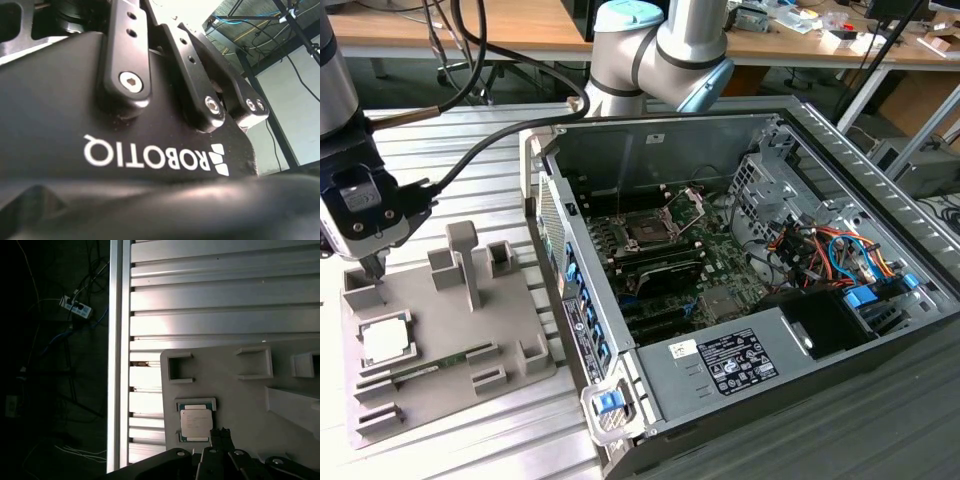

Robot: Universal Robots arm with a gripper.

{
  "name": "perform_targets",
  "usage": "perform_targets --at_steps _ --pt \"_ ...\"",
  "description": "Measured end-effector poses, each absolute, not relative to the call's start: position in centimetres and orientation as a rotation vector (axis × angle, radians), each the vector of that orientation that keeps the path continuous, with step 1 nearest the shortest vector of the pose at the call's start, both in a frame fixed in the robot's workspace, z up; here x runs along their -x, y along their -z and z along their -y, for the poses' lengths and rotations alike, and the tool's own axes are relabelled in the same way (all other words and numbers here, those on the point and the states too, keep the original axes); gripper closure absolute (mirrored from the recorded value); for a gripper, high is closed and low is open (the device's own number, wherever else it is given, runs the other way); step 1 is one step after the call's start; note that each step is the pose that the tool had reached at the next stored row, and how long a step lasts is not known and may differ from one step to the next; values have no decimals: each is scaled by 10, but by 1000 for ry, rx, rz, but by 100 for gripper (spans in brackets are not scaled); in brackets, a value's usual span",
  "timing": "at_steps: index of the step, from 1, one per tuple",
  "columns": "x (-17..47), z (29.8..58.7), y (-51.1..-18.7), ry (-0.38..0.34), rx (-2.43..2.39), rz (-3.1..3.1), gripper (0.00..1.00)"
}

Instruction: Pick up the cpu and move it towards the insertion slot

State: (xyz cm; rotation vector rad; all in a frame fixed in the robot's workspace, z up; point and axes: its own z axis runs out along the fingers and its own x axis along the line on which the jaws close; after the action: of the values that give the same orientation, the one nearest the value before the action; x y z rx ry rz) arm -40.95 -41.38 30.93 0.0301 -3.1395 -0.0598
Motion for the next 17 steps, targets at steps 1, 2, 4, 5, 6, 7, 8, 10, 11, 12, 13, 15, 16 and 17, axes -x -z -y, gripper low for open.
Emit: perform_targets --at_steps 1,2,4,5,6,7,8,10,11,12,13,15,16,17 --pt "410 414 -309 60 -30 3140 89" --pt "410 414 -309 60 -30 3140 89" --pt "410 414 -309 60 -30 3140 89" --pt "410 414 -308 60 -30 3140 89" --pt "410 414 -308 60 -30 3140 89" --pt "410 414 -308 60 -30 3140 89" --pt "410 414 -308 60 -30 3140 89" --pt "410 414 -307 60 -30 3140 89" --pt "410 414 -307 60 -30 3140 89" --pt "410 414 -307 60 -30 3140 89" --pt "410 414 -306 60 -30 3140 89" --pt "410 414 -306 60 -30 3140 89" --pt "410 414 -306 60 -30 3140 89" --pt "410 414 -306 60 -30 3140 89"
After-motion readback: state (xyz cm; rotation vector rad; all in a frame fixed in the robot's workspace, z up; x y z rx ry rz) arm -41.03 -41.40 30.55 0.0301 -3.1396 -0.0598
